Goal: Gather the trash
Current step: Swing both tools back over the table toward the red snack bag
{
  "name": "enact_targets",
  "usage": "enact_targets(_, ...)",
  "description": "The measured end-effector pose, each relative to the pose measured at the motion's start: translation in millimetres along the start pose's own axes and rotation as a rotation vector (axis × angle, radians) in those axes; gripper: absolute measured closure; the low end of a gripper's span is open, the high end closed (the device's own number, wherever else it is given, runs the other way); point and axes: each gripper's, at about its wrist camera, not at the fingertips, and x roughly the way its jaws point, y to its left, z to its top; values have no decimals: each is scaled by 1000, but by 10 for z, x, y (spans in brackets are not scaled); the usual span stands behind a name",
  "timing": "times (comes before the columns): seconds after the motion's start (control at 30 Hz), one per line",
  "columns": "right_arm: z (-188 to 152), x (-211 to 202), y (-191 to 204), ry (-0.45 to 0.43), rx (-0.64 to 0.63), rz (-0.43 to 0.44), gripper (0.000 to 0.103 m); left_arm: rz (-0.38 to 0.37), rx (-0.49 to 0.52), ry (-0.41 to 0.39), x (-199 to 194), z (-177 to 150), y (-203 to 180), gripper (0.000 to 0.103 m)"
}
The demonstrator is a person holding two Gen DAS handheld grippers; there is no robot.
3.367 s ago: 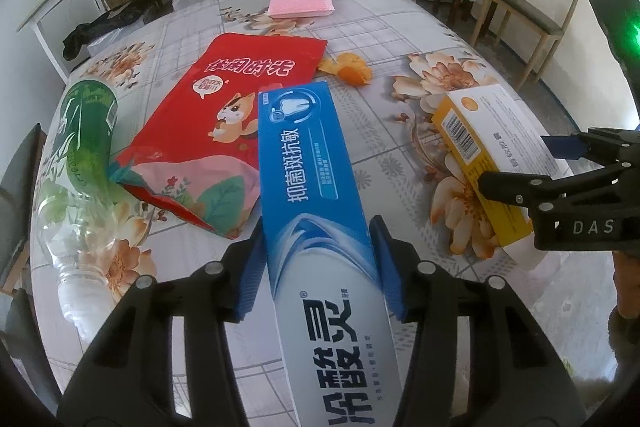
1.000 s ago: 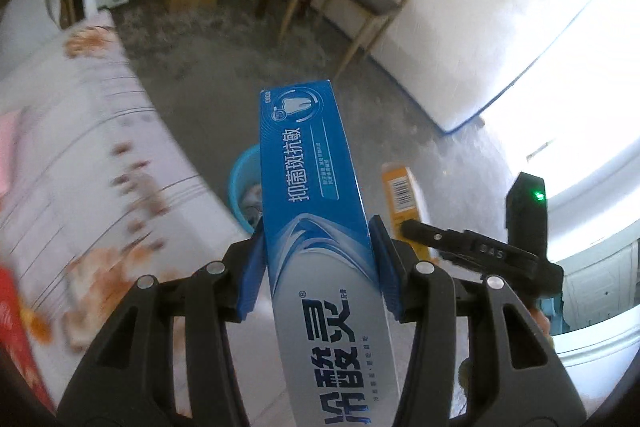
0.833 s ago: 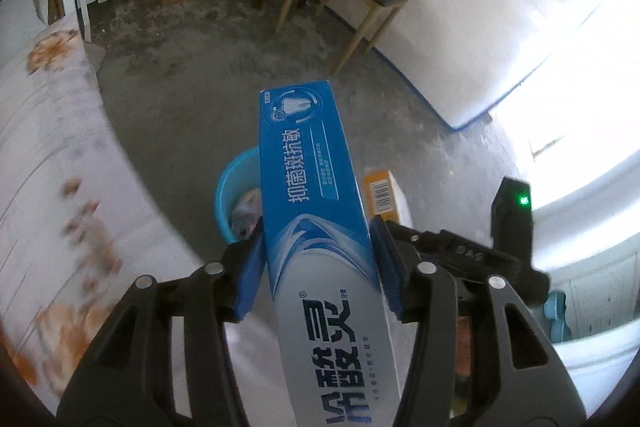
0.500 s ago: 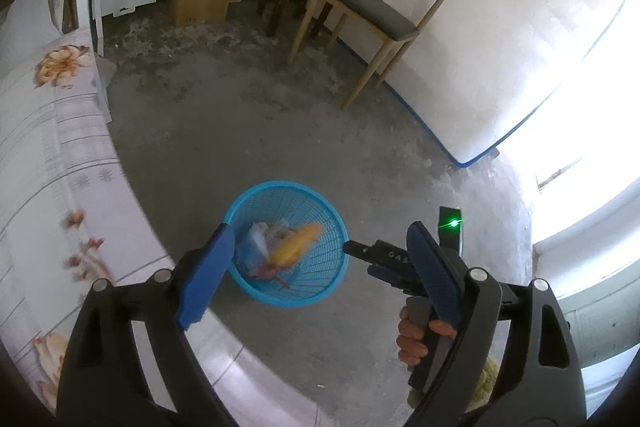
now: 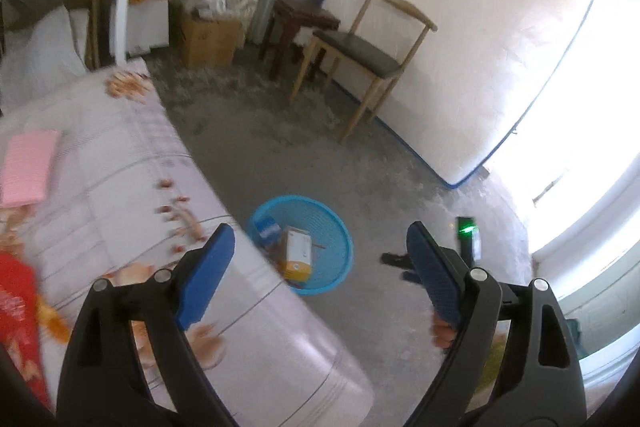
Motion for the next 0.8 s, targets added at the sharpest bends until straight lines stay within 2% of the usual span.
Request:
enact_targets(0.23,-253,-596,520,-66,-171,-16,21,40,3,-32,-581,-406,114,19)
enact_targets(0.33,-380,-790,831,-76,-262,19,21,73,0,-58,-868,-583,238,19)
enact_targets(0.53,-559,-1019,1384,-40,-378,156,21,202,-16,-109,-1344,-1004,545,19)
enact_targets(0.7,-789,-1108,1878,3,-485,236,21,310,-56,-146,-1624,-1333,779,19)
enact_targets(0.8,-1011,-1036,2234,65,-565,297,21,426,-55,-167,-1745,-1547,884,19)
